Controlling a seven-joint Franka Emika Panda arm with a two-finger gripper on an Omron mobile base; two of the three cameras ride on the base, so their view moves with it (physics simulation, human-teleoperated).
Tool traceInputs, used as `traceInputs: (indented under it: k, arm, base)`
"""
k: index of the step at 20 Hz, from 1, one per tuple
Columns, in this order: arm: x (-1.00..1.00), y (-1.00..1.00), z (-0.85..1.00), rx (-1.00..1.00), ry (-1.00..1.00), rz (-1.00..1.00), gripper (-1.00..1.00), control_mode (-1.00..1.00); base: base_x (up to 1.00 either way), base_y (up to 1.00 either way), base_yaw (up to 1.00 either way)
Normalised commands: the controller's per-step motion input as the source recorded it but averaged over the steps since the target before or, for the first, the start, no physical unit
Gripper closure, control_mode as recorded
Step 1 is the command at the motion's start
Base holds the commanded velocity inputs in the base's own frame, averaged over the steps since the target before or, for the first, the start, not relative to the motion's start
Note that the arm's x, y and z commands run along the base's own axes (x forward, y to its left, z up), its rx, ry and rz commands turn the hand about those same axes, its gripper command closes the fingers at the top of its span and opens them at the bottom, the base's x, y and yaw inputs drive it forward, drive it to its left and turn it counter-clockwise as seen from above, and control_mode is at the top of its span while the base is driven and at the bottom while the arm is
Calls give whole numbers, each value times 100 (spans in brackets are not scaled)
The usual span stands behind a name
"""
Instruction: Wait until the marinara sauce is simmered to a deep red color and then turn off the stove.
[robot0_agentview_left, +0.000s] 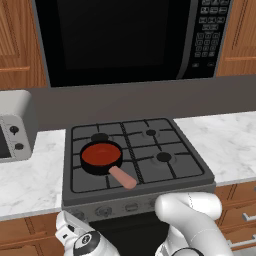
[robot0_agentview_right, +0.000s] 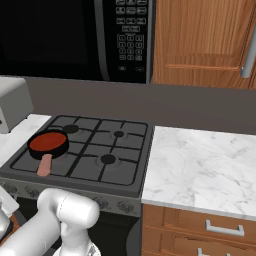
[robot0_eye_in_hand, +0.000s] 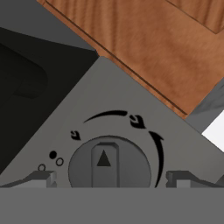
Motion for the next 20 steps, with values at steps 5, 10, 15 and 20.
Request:
traceInputs:
  k: [5, 10, 15, 20]
  arm:
    - [0, 0, 0, 0, 0, 0, -100, -100]
    - [0, 0, 0, 0, 0, 0, -100, -100]
    - [0, 0, 0, 0, 0, 0, -100, -100]
    - [0, 0, 0, 0, 0, 0, -100, -100]
  base:
    - [0, 0, 0]
    - [0, 0, 0]
    - [0, 0, 0]
    - [0, 0, 0]
